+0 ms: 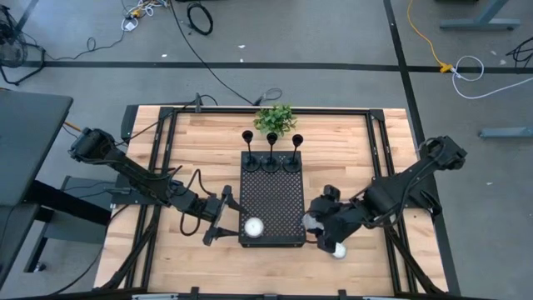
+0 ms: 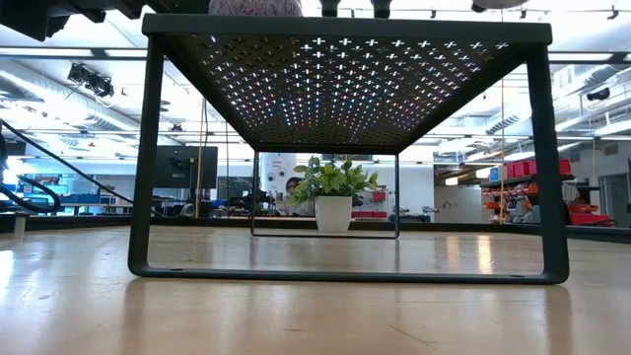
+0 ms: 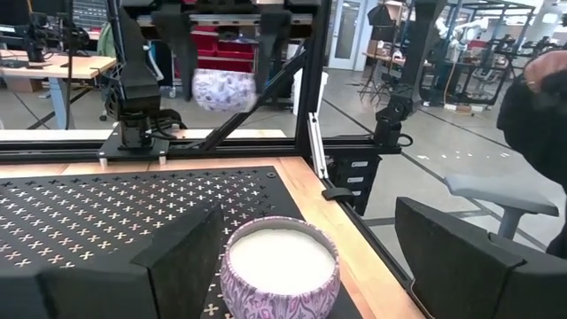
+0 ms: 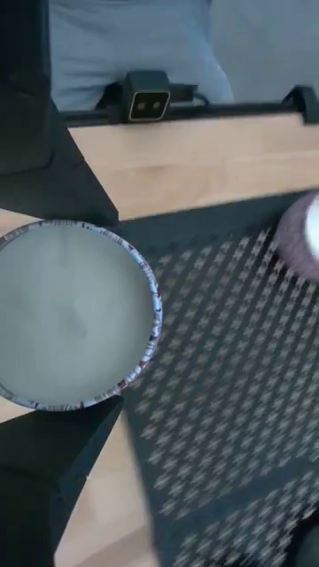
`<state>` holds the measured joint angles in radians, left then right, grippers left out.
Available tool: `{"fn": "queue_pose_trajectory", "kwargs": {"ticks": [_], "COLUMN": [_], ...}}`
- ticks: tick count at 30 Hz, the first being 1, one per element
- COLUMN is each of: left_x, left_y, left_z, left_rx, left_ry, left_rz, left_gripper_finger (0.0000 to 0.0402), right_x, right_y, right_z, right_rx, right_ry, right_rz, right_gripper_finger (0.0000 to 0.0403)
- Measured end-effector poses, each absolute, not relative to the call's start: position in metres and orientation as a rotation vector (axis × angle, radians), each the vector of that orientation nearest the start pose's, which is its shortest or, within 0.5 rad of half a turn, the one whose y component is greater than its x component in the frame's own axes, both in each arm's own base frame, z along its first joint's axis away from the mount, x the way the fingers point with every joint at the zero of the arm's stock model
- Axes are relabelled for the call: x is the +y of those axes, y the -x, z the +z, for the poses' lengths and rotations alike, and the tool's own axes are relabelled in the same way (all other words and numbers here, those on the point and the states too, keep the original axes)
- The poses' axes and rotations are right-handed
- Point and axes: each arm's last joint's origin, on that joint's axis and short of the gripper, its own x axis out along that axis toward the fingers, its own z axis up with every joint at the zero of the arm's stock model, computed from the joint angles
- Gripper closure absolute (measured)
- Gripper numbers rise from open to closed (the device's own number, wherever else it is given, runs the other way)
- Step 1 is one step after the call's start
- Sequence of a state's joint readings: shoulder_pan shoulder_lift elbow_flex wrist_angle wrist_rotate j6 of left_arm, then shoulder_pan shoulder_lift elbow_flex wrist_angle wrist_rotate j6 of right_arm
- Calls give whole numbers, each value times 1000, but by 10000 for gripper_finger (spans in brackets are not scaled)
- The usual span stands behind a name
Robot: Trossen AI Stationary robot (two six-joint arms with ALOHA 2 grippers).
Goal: Pick & Place candle stick holders
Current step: Put the violet candle on the shelf
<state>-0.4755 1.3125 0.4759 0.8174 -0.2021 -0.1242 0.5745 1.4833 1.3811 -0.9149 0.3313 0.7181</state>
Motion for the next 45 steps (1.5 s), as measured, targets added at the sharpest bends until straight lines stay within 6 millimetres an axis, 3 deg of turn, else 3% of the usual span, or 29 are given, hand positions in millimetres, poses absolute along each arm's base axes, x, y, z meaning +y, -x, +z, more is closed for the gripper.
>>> {"fn": "queue_pose_trajectory", "kwargs": {"ticks": [11, 21, 30, 45], "left_x": [-113, -113, -113, -113], "left_y": [-231, -231, -231, -231], "left_z": [215, 215, 215, 214], "left_rx": [33, 36, 36, 42], "left_ry": [117, 116, 116, 110], "left_rz": [-268, -268, -268, -267], "left_gripper_finger": [71, 71, 71, 71], "right_x": [145, 151, 141, 138], "right_y": [-291, -325, -353, -366], "right_z": [302, 324, 306, 304], "right_rx": [990, 988, 1057, 996], "right_ry": [-176, -72, -58, -73], "right_rz": [-19, 19, 57, 99], "right_gripper_finger": [124, 124, 131, 131]}}
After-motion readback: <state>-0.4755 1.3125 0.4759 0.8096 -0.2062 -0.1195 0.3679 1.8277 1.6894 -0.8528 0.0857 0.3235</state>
